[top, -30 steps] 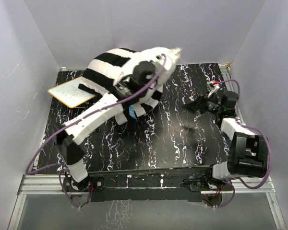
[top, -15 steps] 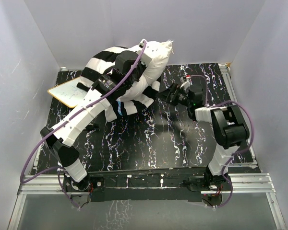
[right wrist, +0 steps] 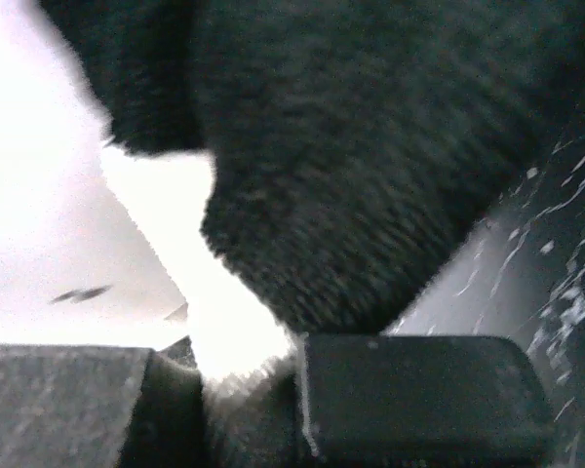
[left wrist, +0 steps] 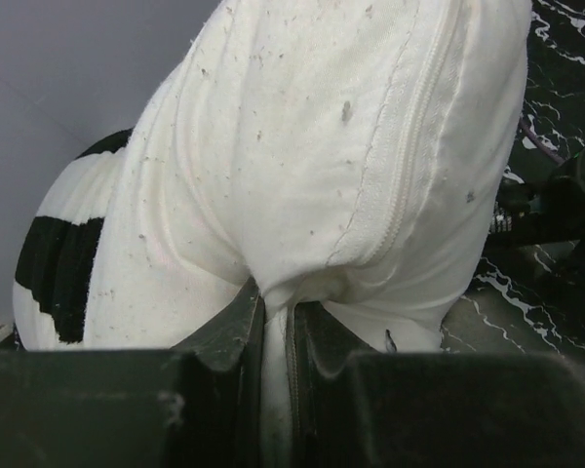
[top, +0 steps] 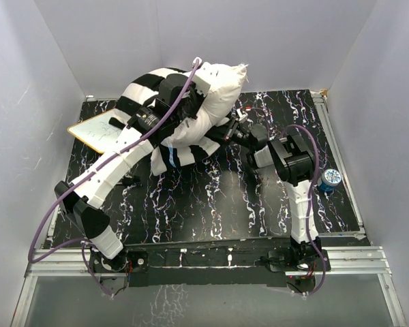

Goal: Put the pillow into the pillowcase
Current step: Stuff the pillow into the pillowcase.

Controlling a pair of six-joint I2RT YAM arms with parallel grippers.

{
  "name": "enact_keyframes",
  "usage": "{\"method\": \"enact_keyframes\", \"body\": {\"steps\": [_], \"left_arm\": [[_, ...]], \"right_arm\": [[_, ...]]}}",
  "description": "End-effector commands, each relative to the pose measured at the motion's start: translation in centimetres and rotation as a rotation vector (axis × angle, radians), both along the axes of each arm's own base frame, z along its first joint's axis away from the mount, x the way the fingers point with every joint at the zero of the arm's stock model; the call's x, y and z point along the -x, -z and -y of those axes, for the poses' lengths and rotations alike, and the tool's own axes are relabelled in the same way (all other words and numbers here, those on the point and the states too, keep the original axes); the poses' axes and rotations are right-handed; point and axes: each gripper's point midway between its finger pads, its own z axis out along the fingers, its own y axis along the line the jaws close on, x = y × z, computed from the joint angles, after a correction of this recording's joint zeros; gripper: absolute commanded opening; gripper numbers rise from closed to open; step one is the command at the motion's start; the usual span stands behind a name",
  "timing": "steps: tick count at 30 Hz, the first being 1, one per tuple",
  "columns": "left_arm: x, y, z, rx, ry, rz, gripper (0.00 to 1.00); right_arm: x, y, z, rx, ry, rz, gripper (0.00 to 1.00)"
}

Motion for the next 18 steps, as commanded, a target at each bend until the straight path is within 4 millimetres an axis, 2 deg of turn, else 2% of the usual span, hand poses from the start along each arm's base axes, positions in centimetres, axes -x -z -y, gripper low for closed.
{"method": "enact_keyframes", "body": {"steps": [1, 4, 7, 9, 12, 15, 16, 18], "left_arm": [[-1.8, -0.3, -2.3, 0.101, -0.036, 0.032, 0.00], [-3.8, 4.4, -2.8, 0.116, -0.028, -0.062, 0.00], [-4.8, 10.5, -2.4, 0.060, -0.019, -0.132, 0.00], [-5.0, 13.5, -2.2, 0.038, -0.015, -0.169, 0.00], [-4.4, 16.2, -1.6, 0.057, 0.031, -0.205, 0.00], [-2.9, 17.4, 0.4, 0.108, 0.138, -0.273, 0.00], [-2.5, 17.0, 0.8, 0.129, 0.160, -0.293, 0.12], [-1.7, 14.6, 1.2, 0.187, 0.180, -0.300, 0.45]], "right_arm": [[8.3, -12.0, 4.1, -0.160, -0.158, 0.443, 0.08], [13.2, -15.9, 6.7, -0.082, -0.176, 0.581, 0.08], [17.9, -20.5, 8.0, -0.057, -0.202, 0.721, 0.08], [20.6, -23.3, 8.3, -0.073, -0.213, 0.786, 0.08], [22.9, -26.3, 8.8, -0.108, -0.210, 0.835, 0.08], [23.1, -26.6, 8.9, -0.097, -0.213, 0.859, 0.08], [22.6, -26.0, 8.9, -0.077, -0.212, 0.851, 0.08], [20.6, -23.9, 9.3, -0.018, -0.184, 0.786, 0.08]]}}
